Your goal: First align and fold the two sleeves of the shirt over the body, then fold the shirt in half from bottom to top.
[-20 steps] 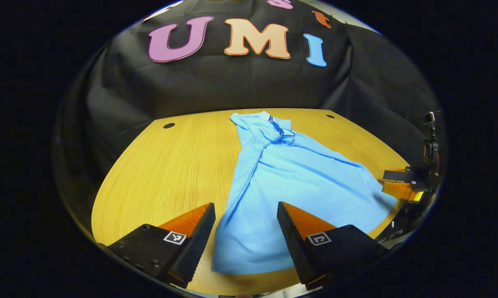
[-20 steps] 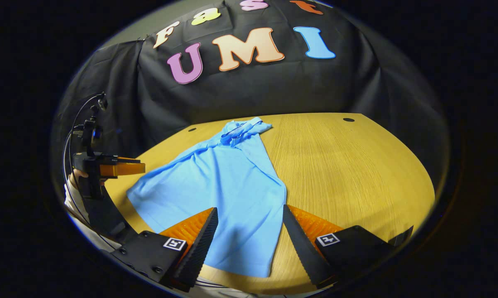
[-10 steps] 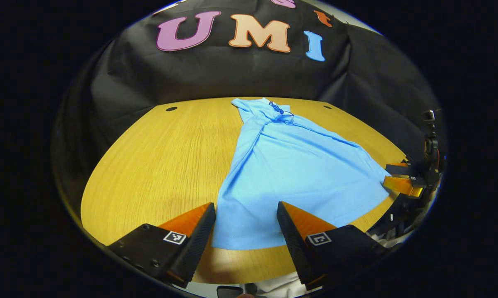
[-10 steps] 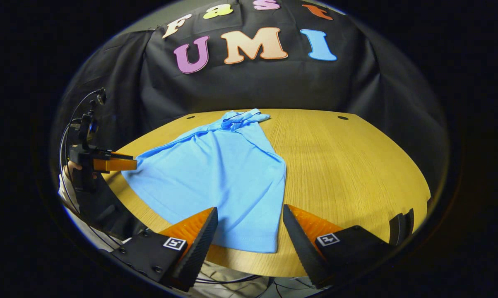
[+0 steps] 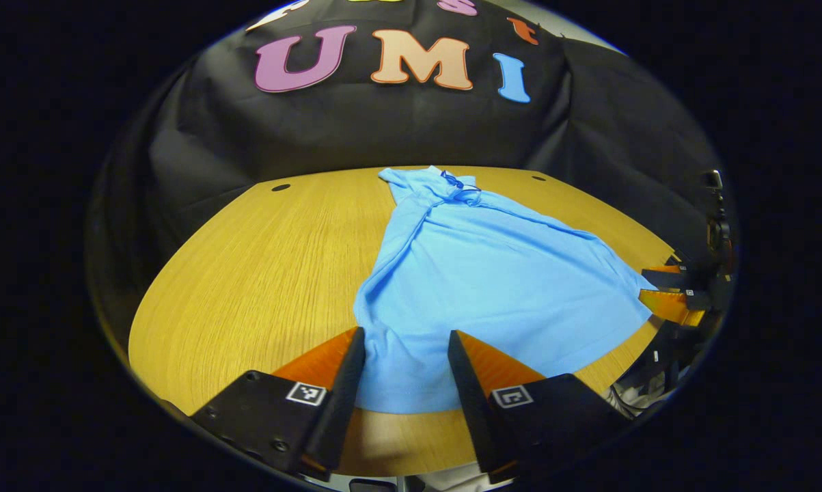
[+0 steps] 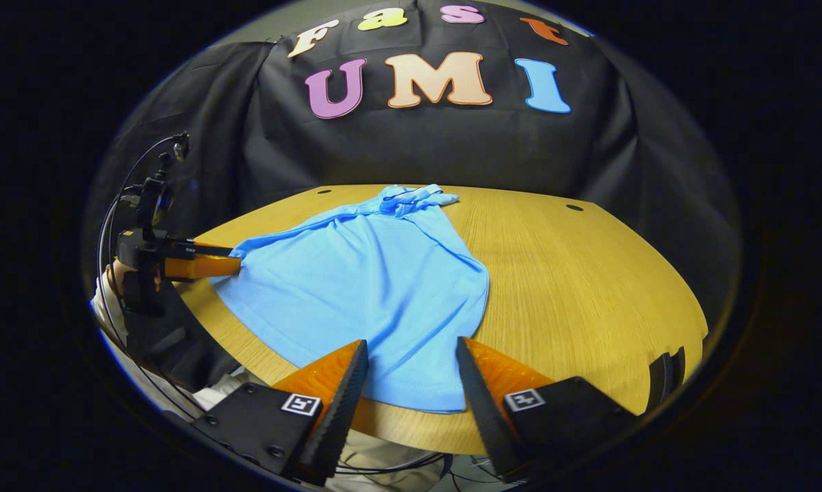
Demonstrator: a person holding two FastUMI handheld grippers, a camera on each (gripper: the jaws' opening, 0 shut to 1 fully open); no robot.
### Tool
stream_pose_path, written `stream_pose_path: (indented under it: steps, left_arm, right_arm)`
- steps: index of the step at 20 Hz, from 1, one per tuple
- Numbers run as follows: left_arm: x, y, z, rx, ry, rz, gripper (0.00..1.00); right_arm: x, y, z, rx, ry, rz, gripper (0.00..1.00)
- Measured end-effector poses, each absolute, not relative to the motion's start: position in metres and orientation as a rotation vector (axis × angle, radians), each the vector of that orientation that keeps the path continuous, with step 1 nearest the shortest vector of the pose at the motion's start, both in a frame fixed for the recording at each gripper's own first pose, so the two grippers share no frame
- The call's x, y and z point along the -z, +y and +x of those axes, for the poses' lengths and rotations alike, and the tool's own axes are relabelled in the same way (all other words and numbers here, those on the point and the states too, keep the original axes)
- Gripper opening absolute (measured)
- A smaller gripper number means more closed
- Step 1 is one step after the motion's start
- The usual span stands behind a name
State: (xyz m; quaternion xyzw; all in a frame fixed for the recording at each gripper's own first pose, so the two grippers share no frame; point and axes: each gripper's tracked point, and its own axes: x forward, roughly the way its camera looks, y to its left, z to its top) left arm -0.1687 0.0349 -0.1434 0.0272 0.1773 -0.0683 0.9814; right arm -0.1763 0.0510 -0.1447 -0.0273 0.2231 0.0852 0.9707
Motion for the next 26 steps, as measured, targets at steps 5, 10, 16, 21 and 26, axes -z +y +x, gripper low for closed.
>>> stream_pose_path:
  steps: [5,10,16,21,26]
  left_arm:
    - [0.144,0.018,-0.168,0.205,0.328,0.08,0.14]
    - [0.138,0.016,-0.166,0.205,0.282,0.156,0.01]
    - [0.109,0.011,-0.137,0.223,0.225,0.094,0.0]
    - [0.094,0.01,-0.126,0.241,0.23,-0.024,0.0]
    - [0.06,0.007,-0.105,0.238,0.191,0.004,0.0]
  right_arm:
    - [0.146,0.069,-0.169,-0.233,0.448,-0.044,0.22]
    - [0.14,0.066,-0.157,-0.198,0.42,-0.09,0.03]
    - [0.103,0.059,-0.126,-0.161,0.324,-0.11,0.02]
    - [0.093,0.057,-0.102,-0.17,0.349,-0.111,0.0]
    - [0.065,0.061,-0.067,-0.189,0.335,-0.108,0.03]
